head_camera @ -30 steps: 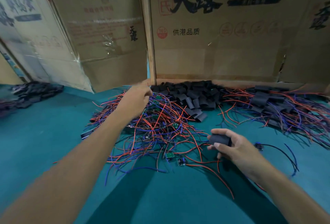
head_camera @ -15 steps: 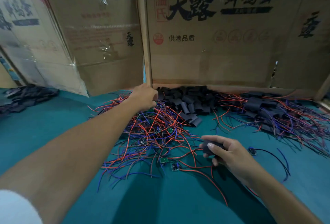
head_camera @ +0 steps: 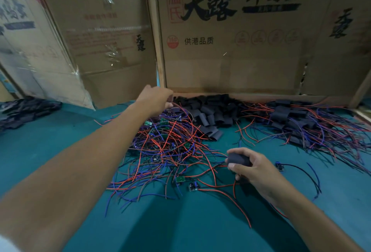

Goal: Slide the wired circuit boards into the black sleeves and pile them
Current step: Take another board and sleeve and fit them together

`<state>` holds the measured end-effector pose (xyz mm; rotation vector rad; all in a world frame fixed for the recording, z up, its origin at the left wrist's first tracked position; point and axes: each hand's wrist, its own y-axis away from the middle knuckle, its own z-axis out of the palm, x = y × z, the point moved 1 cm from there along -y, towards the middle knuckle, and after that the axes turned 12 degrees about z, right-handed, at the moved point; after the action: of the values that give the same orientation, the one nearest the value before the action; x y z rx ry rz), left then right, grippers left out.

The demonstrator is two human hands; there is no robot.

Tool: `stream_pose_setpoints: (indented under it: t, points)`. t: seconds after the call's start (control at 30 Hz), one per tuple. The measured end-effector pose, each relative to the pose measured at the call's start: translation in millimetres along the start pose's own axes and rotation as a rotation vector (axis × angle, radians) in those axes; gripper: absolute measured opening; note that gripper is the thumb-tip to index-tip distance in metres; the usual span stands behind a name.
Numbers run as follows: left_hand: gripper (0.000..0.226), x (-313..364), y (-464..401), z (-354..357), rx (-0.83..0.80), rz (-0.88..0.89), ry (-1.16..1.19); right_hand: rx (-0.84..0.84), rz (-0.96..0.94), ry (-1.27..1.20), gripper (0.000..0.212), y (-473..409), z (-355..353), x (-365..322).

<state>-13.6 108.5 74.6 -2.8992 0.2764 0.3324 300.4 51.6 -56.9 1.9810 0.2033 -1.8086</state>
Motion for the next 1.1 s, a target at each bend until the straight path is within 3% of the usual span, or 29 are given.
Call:
stream_pose_setpoints:
  t: [0.27,0.4,0.57,0.73,0.83,0.93,1.1]
  points:
    - [0.013,30,67,-19,0.658,-0.023,0.213,0.087,-0.044,-0.019,0.034,-7,-4,6]
    - [0.017,53,101,-4,0.852,-0.046,0.245,0.103,-0.061,-0.104,0.036,-6,-10,3]
    - [0.008,70,120,9,0.921,-0.185,0.823,0.17,-0.023,-0.093,0.03,-6,-7,2]
    - [0.007,89,131,17,0.971,-0.229,1.491,0.207,0.004,-0.115,0.027,-3,-5,0]
    - [0.012,92,132,23,0.962,-0.208,1.764,0.213,0.005,-0.098,0.025,-4,-7,-1]
    - [0.016,96,131,26,0.943,-0.187,1.953,0.203,0.026,-0.013,0.025,-5,-6,0]
    - [0.002,103,130,24,0.907,-0.278,1.971,0.279,-0.116,0.343,0.03,0,-5,-3]
